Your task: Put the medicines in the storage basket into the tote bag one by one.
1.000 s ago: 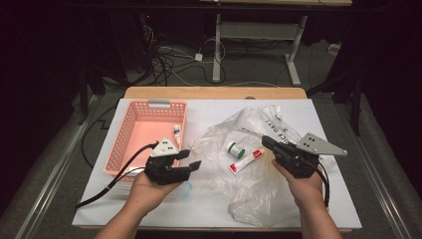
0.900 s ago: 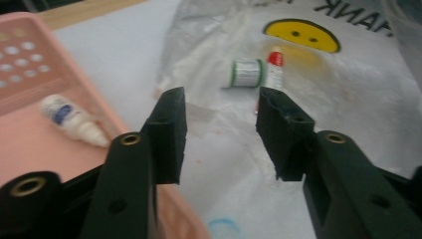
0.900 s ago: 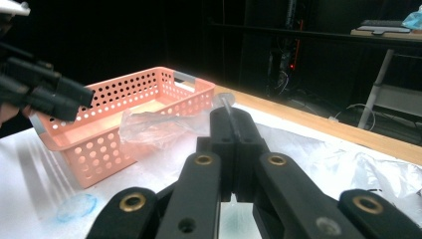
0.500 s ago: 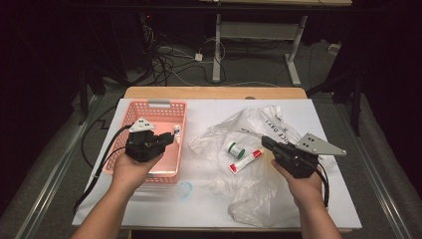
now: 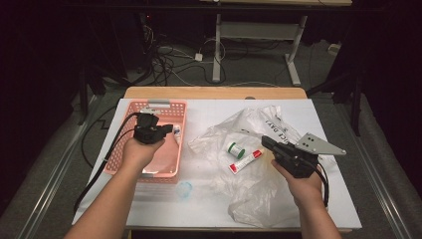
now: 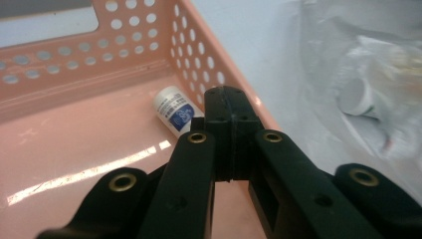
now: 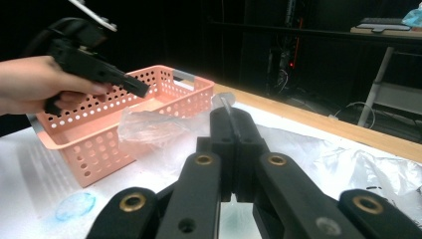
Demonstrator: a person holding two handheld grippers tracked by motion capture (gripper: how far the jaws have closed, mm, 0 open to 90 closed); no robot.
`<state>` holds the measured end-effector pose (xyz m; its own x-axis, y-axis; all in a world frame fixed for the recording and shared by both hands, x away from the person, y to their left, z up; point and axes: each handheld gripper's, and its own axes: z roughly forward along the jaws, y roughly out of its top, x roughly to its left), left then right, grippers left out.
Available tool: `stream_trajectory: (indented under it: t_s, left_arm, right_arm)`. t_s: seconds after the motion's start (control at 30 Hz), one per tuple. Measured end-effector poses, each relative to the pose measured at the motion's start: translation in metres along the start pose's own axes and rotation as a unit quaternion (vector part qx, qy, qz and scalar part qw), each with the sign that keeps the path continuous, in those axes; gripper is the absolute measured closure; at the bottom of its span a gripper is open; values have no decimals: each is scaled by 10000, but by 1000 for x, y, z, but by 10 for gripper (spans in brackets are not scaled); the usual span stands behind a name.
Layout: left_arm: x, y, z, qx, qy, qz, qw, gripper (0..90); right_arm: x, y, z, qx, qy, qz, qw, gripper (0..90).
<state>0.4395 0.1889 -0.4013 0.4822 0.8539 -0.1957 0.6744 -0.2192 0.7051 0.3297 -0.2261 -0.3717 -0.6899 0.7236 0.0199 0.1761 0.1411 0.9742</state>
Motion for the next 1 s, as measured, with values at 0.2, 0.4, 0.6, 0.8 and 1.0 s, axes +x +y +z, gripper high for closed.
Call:
stream_trajectory:
  t_s: [0.2, 0.4, 0.6, 0.8, 1.0]
  left_arm:
    - [3, 9, 27, 218, 158, 120, 9996, 884]
    - [7, 13, 48, 488, 195, -93, 9986, 884]
    - [9, 11, 55, 653, 192, -105, 9976, 883]
    - [10, 12, 58, 697, 133, -111, 9974, 884]
    - [10, 11, 62, 727, 102, -111, 9972, 883]
  right_arm:
    - [-2, 0, -1, -16, -16, -28, 10000, 900]
    - [-4, -1, -3, -27, -29, 3, 10000, 900]
    - [-5, 0, -4, -31, -46, 11, 10000, 900]
    - [-5, -1, -3, -19, -34, 3, 10000, 900]
    - [-4, -1, -2, 14, -48, 17, 10000, 900]
